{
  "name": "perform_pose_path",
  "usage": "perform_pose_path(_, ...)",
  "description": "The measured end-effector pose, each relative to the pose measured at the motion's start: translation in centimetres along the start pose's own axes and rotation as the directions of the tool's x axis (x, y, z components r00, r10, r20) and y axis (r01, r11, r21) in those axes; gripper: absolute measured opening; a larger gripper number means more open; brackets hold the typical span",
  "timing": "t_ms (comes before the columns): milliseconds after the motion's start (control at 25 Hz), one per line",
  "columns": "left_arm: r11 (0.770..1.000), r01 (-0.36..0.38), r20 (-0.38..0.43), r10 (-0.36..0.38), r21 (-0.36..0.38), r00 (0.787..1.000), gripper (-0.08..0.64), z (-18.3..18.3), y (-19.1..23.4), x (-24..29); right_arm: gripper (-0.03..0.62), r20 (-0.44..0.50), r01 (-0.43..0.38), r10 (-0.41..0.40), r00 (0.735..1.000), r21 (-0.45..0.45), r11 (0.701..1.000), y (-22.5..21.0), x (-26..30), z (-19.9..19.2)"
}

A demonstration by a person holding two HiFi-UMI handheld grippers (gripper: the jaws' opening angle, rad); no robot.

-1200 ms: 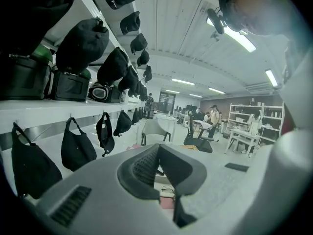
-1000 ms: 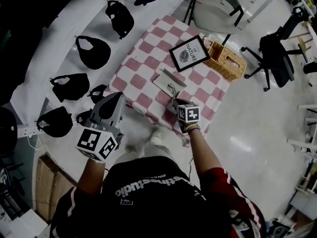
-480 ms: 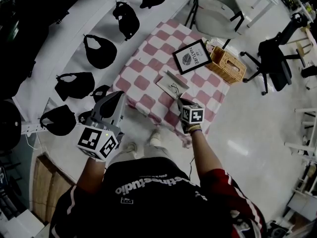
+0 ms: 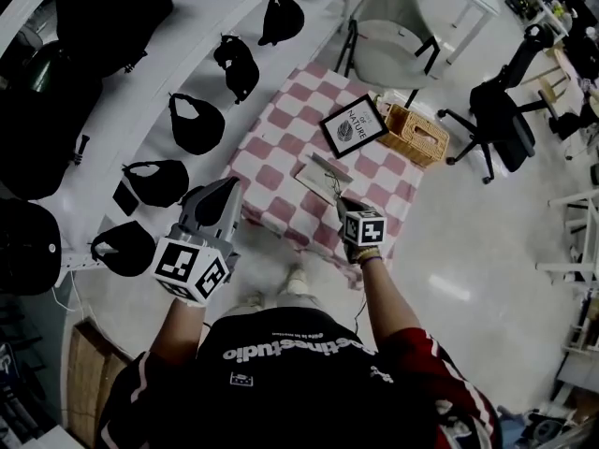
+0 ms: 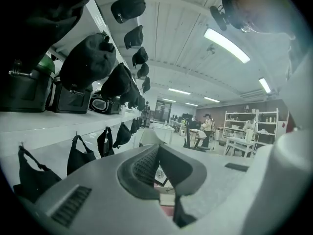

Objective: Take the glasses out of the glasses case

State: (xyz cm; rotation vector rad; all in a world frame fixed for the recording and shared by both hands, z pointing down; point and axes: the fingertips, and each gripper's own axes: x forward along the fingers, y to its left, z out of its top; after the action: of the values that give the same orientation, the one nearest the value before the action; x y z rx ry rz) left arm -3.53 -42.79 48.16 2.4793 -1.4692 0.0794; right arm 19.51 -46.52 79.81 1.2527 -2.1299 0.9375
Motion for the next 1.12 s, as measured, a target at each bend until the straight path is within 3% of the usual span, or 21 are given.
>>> perform_pose_path(320, 0.994, 0.11, 0.029, -0.11, -0.006, 0.994, 0.006, 1.0, -1.4, 0.5, 0.023, 0.105, 0.037, -0.039, 0.994, 0.026, 0.999, 3.1, -5.2, 2.9)
perform_pose_path(760, 0.965, 0.264, 0.043, -0.264, 0.009, 0.964, 0.006, 1.4, -5.3, -0.7, 0.023, 0.208, 0.029, -0.035, 0.978, 0.029, 0.999, 10.1, -11.9, 3.2)
perform_pose_path(1120, 0.942, 0.334, 0.051, -0.335, 0.026, 0.941, 0.006, 2.1, -6.6, -3.3, 0.023, 0.354, 0.07, -0.078, 0.932, 0.036, 0.997, 13.6, -19.1, 5.7)
